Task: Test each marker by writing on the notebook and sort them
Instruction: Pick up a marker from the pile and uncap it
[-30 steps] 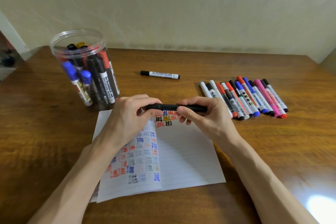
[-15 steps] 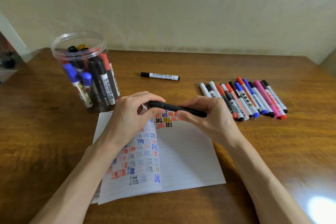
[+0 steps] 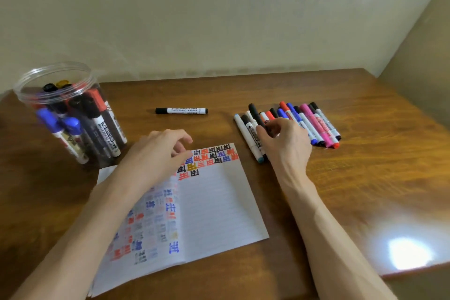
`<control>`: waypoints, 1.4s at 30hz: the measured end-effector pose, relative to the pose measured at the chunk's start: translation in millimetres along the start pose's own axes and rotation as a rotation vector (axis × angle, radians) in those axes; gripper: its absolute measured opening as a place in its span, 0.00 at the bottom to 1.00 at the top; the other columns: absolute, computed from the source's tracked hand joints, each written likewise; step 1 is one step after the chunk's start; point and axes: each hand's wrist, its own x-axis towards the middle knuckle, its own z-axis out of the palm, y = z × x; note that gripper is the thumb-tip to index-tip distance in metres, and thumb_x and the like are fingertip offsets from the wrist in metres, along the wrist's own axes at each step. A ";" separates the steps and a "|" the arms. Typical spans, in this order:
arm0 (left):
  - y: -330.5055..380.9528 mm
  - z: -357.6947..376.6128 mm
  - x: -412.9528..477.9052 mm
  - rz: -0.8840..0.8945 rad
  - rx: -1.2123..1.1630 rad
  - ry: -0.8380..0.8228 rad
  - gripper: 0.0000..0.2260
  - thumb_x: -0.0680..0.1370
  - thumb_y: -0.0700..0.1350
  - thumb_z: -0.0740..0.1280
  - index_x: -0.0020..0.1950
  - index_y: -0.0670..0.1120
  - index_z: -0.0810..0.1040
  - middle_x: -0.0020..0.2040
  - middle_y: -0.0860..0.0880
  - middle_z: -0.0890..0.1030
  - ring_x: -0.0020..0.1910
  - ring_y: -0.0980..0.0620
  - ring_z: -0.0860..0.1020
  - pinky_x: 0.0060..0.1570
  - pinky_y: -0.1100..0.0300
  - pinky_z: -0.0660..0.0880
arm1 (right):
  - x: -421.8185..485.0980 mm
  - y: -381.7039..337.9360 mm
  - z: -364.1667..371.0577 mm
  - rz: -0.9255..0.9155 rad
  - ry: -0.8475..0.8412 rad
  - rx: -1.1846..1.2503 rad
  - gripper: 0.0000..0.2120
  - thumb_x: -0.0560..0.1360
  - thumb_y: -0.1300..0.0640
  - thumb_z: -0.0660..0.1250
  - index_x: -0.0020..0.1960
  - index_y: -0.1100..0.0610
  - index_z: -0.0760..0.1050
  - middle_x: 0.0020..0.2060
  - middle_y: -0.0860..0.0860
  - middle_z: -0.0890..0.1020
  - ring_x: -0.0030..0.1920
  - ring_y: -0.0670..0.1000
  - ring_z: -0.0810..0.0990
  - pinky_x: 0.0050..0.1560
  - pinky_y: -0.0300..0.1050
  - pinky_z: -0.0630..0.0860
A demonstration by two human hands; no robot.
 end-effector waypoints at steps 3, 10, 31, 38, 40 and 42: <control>10.4 5.4 20.6 -0.011 0.106 0.081 0.19 0.81 0.56 0.68 0.71 0.56 0.73 0.59 0.55 0.83 0.54 0.56 0.82 0.53 0.55 0.80 | 2.6 3.3 0.5 0.037 0.032 -0.071 0.13 0.77 0.45 0.75 0.53 0.54 0.85 0.41 0.49 0.85 0.41 0.48 0.81 0.42 0.47 0.82; -1.9 41.6 79.4 -0.034 -0.010 0.399 0.25 0.81 0.45 0.71 0.77 0.49 0.70 0.72 0.46 0.74 0.71 0.45 0.72 0.64 0.50 0.74 | 1.7 3.4 2.7 0.025 0.061 -0.065 0.19 0.75 0.39 0.75 0.56 0.53 0.83 0.44 0.50 0.85 0.45 0.50 0.82 0.47 0.50 0.81; 2.6 17.2 36.6 0.148 -0.590 0.441 0.11 0.79 0.43 0.72 0.62 0.50 0.82 0.52 0.55 0.84 0.50 0.59 0.83 0.48 0.66 0.79 | -25.6 -35.5 5.0 -0.251 -0.278 0.469 0.12 0.81 0.48 0.72 0.58 0.54 0.86 0.43 0.44 0.85 0.41 0.43 0.82 0.39 0.33 0.76; -0.8 17.1 -26.6 0.152 -0.737 0.315 0.11 0.77 0.44 0.74 0.59 0.50 0.83 0.49 0.57 0.86 0.50 0.60 0.85 0.47 0.66 0.81 | -46.7 -58.4 1.3 -0.148 -0.570 0.888 0.14 0.82 0.51 0.71 0.41 0.58 0.82 0.28 0.43 0.81 0.29 0.41 0.77 0.33 0.34 0.71; -5.9 18.6 -33.9 0.145 -0.776 0.271 0.13 0.76 0.45 0.76 0.60 0.51 0.83 0.49 0.58 0.86 0.50 0.61 0.85 0.46 0.67 0.81 | -49.9 -60.8 1.9 -0.138 -0.601 0.904 0.16 0.82 0.51 0.71 0.43 0.63 0.82 0.29 0.47 0.83 0.28 0.42 0.78 0.32 0.35 0.72; -12.7 21.2 -39.1 0.133 -0.758 0.248 0.15 0.75 0.45 0.77 0.60 0.54 0.82 0.50 0.60 0.86 0.51 0.64 0.84 0.47 0.70 0.79 | -51.3 -63.4 2.1 -0.116 -0.609 0.942 0.18 0.83 0.51 0.69 0.46 0.66 0.81 0.33 0.51 0.86 0.30 0.47 0.80 0.33 0.41 0.74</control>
